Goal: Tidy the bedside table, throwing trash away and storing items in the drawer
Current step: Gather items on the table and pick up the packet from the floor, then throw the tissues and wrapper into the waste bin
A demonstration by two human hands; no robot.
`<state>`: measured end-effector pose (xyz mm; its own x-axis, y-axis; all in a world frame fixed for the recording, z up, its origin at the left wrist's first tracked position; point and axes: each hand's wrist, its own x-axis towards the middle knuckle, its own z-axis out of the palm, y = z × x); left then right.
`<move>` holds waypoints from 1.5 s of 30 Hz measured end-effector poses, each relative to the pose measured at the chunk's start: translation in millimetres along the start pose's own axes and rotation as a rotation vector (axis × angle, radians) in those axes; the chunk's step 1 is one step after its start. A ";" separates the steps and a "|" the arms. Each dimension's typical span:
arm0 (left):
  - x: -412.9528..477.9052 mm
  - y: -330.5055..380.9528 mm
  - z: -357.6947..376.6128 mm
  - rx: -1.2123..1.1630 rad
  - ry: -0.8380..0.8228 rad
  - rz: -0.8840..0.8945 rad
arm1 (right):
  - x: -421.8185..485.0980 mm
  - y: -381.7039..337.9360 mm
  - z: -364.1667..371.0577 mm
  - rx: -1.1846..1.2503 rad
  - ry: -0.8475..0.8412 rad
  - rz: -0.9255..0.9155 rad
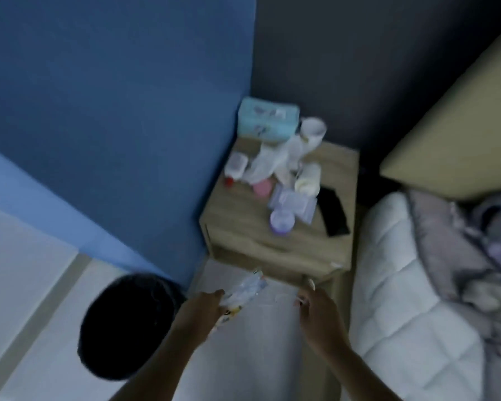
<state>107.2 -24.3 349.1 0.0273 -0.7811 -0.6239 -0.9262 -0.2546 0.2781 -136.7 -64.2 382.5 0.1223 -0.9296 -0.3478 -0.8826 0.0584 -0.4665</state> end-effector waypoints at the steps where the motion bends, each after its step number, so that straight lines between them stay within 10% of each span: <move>1: -8.1 12.2 -38.7 0.009 0.035 0.022 | 3.9 -18.6 -39.3 0.005 0.043 -0.012; 13: 28.7 131.6 -292.4 -0.148 0.411 0.029 | 123.1 -148.4 -288.4 0.050 0.299 -0.213; 28: 190.8 159.0 -236.1 -0.600 0.316 -0.311 | 305.0 -89.0 -230.1 0.132 0.043 -0.112; 45: 219.8 151.8 -189.7 -0.740 0.298 -0.302 | 318.7 -35.0 -186.7 0.000 -0.115 -0.171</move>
<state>43.9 -342.8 392.7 0.4271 -0.7108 -0.5589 -0.3818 -0.7021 0.6011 -151.6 -430.5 439.8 0.3211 -0.8785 -0.3538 -0.8444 -0.0965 -0.5269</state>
